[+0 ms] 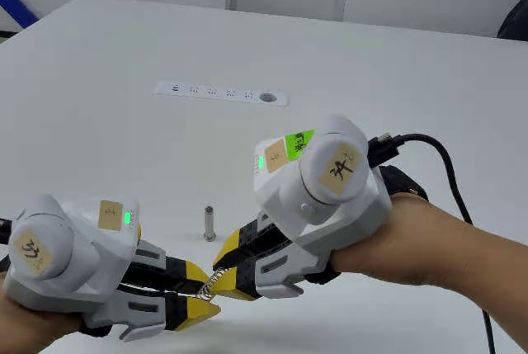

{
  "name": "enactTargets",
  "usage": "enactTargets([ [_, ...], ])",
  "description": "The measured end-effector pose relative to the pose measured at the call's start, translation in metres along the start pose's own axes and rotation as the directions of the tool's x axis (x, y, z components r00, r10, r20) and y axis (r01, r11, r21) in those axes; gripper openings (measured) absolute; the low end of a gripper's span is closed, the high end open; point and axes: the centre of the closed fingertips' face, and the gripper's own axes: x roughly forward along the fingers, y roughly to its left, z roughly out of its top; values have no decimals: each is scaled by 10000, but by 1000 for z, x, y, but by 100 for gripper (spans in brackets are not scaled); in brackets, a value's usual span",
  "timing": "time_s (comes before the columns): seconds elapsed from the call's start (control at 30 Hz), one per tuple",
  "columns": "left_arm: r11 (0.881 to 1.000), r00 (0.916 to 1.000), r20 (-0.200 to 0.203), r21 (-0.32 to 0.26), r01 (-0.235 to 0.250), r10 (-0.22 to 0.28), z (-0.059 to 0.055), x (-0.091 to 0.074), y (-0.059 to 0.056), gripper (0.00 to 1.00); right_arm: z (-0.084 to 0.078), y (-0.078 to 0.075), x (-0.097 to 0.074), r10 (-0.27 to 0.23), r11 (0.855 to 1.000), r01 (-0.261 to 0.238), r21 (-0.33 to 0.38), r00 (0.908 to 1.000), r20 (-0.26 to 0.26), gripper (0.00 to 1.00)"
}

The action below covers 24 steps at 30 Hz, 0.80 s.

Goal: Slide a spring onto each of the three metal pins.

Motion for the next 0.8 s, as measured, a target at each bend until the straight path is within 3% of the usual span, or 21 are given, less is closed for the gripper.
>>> enactTargets([
  [0.53,9999,9999,52,-20,-102,102,0,0,2,11,-1,0,4,107,9999,-107,19,9996,-246,12],
  [0.8,9987,9993,149,-374,-341,347,-2,-3,8,18,2,-9,1,1,9999,-6,-122,9990,-439,12],
])
